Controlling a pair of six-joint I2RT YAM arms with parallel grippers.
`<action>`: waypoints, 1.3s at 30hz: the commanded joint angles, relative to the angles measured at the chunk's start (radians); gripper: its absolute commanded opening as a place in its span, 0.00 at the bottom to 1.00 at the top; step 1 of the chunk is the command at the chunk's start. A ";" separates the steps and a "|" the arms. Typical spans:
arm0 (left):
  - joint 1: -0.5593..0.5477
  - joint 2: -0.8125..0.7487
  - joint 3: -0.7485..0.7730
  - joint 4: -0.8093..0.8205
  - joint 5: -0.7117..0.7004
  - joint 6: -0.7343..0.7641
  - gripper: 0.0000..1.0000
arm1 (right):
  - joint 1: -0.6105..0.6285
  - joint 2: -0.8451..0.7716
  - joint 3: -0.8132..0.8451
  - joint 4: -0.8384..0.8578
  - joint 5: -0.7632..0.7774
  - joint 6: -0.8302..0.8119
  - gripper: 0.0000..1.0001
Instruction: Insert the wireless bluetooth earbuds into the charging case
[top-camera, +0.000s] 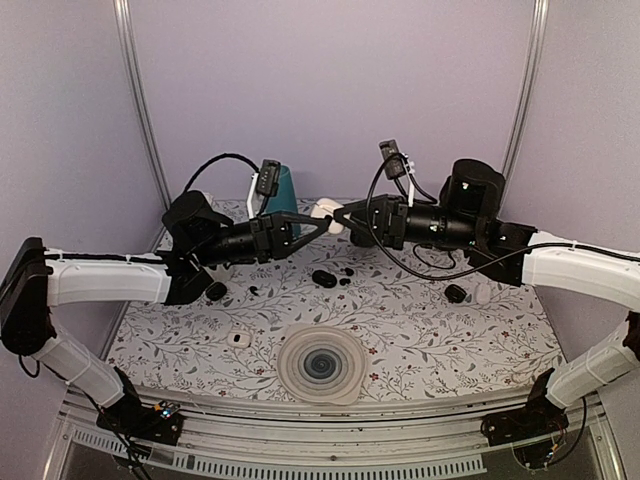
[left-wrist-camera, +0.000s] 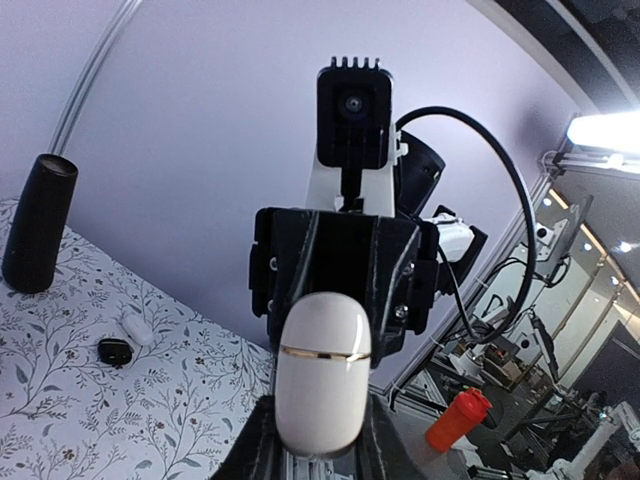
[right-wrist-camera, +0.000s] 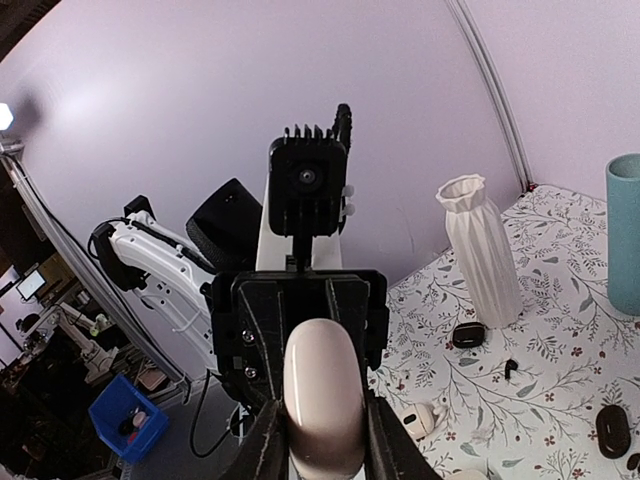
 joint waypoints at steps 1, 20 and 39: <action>0.004 0.015 0.034 0.018 -0.020 -0.005 0.00 | 0.012 0.010 -0.001 0.023 -0.036 0.022 0.22; 0.000 0.006 0.028 -0.042 -0.075 0.038 0.27 | 0.010 0.014 -0.017 0.005 0.004 0.054 0.04; -0.002 -0.076 -0.036 -0.127 -0.184 0.143 0.96 | -0.063 -0.042 -0.088 0.006 0.071 0.105 0.04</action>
